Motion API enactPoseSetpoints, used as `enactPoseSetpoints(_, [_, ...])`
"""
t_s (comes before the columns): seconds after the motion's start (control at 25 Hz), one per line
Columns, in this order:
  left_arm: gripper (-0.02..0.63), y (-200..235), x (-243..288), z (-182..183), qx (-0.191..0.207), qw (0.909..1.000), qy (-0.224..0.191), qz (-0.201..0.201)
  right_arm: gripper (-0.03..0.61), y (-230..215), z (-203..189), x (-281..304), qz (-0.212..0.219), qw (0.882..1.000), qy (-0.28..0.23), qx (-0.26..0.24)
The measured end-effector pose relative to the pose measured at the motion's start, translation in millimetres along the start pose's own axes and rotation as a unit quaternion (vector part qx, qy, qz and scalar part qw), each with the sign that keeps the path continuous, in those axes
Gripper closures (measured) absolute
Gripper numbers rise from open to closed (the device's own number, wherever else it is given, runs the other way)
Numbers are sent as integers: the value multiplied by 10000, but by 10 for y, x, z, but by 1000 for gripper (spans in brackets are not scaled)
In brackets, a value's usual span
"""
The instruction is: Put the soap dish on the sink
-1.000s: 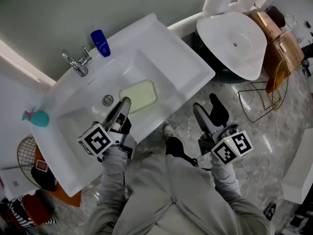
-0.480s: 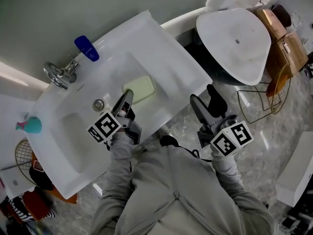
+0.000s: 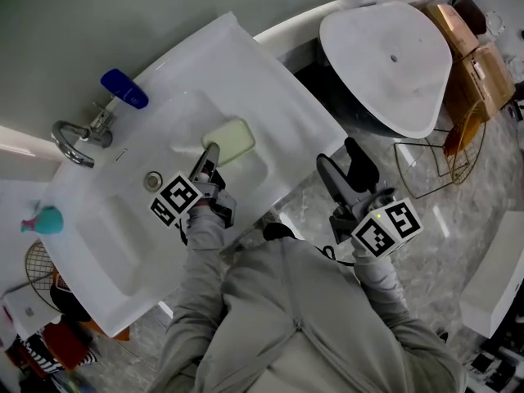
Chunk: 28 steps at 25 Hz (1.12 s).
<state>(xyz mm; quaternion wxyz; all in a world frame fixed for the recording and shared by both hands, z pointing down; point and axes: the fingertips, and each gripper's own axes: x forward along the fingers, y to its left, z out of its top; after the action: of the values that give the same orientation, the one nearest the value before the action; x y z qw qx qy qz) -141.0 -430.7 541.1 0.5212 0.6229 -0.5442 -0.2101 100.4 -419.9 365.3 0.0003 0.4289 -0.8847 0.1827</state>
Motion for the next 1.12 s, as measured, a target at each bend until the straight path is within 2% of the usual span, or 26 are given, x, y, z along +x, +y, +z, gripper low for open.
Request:
enactPoseSetpoints(0.24, [491, 39, 161, -14, -157, 9999, 32, -22, 270, -122, -3, 46, -37, 10000, 5, 81])
enactPoseSetpoints(0.68, [491, 28, 366, -95, 192, 9997, 155, -54, 270, -266, -47, 61, -106, 9996, 13, 263])
enactPoseSetpoints(0.84, [481, 34, 417, -143, 488, 9984, 275, 38, 270, -289, -59, 67, -95, 9994, 6, 318])
enactPoseSetpoints(0.92, [441, 24, 446, -181, 716, 9967, 380, 83, 270, -301, -70, 67, -98, 9994, 9, 341])
enactPoseSetpoints(1.12, [400, -75, 556, -306, 1329, 9886, 699, 82, 270, -340, -96, 74, -133, 9992, 12, 390])
